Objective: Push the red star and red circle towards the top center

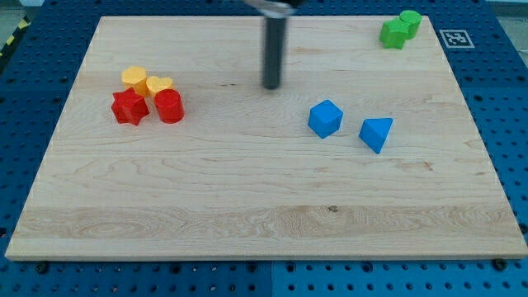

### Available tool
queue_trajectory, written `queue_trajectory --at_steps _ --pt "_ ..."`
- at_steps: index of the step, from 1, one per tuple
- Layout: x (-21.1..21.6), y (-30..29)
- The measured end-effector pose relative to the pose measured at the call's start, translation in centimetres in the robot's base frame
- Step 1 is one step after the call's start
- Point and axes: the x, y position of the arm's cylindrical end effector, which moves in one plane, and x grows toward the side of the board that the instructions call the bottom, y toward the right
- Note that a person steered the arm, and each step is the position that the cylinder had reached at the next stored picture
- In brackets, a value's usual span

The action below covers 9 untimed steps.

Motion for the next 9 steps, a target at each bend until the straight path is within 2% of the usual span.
queue_trajectory --at_steps 1,2,3,4,5,9 --pt "4.0 -4.8" --pt "10.1 -7.1" --pt "12.6 -13.1" --pt "11.9 -23.2" --pt "6.1 -22.8" --pt "6.1 -19.2"
